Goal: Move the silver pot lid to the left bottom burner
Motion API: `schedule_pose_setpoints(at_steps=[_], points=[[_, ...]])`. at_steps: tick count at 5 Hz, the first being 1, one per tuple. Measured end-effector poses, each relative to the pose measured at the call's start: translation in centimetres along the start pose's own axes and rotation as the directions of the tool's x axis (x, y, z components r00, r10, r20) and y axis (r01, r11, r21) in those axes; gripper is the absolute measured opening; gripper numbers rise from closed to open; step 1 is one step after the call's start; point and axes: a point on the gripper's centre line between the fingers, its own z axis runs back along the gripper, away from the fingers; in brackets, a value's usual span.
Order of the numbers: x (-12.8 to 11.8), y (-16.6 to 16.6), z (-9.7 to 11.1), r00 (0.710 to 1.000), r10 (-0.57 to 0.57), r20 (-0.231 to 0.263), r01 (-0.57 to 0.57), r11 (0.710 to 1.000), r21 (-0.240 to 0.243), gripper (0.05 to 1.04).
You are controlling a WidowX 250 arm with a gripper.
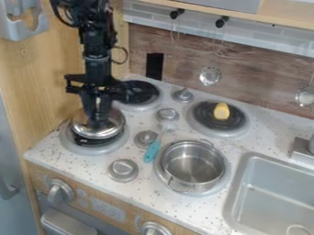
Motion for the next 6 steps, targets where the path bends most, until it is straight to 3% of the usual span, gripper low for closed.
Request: schedule_pose_setpoints(at_steps=[3,5,6], points=[[3.3,1.3,-4.5,0.997,0.019,-0.077,-0.019,1.000,0.004,0.237],[4.4,1.0,-5.1,0.997,-0.005,-0.082,0.004,1.000,-0.013,0.290],[4.4,0.9,-5.1,0.996,-0.019,-0.081,0.018,1.000,-0.014,0.573]])
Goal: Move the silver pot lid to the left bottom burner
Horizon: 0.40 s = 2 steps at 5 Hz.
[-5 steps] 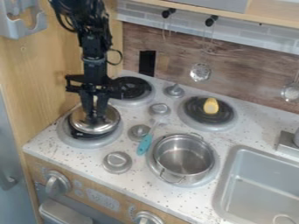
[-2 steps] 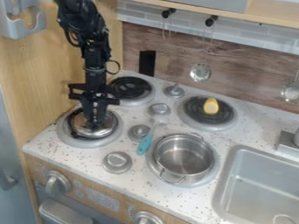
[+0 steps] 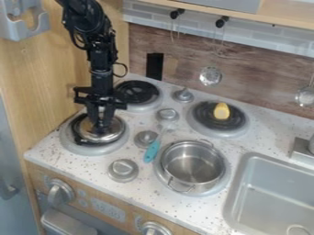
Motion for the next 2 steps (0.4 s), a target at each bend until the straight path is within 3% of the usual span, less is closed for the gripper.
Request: schedule_pose_setpoints(at_steps=[1,2], points=[[-0.2,-1.1,0.8,0.998,-0.060,0.015,0.060,0.998,0.004,0.869],[0.2,-1.9,4.6,0.990,-0.099,0.099,0.097,0.995,0.031,1.022]])
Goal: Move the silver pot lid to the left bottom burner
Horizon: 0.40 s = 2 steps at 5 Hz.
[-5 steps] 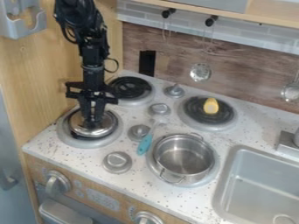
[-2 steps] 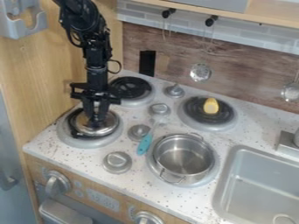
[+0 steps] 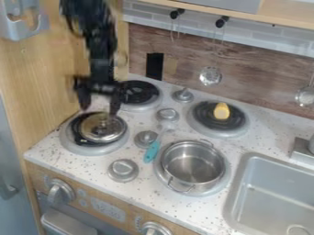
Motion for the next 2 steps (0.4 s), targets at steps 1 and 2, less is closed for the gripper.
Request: schedule_pose_setpoints(at_steps=[1,2], points=[[-0.4,-2.2,2.4,0.996,-0.082,0.020,0.082,0.997,-0.003,1.005],[-0.9,-4.2,2.9,0.987,-0.163,-0.002,0.163,0.986,-0.035,0.999]])
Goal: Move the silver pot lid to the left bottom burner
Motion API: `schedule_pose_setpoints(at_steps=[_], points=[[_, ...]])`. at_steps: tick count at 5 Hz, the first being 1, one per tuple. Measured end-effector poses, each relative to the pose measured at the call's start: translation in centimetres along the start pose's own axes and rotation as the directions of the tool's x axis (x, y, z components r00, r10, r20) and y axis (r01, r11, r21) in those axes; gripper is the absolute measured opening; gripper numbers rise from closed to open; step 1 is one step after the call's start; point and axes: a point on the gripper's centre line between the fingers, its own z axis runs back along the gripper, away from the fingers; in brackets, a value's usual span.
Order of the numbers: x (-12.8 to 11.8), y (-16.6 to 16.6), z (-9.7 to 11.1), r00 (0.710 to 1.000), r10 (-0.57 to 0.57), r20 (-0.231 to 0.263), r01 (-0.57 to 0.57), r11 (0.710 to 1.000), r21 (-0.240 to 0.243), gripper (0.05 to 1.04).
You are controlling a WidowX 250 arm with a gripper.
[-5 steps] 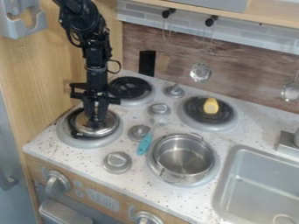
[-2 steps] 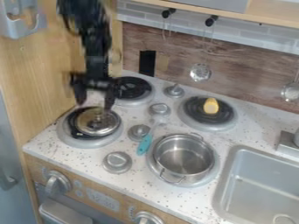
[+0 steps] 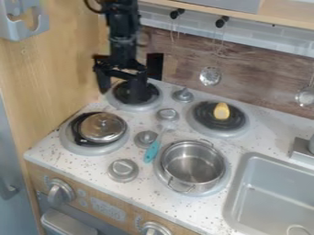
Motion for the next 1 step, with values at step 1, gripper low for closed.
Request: schedule_pose_setpoints(at_steps=[1], points=[[-0.52,-1.67,0.12,0.996,-0.071,-0.046,0.070,0.997,-0.020,0.999]])
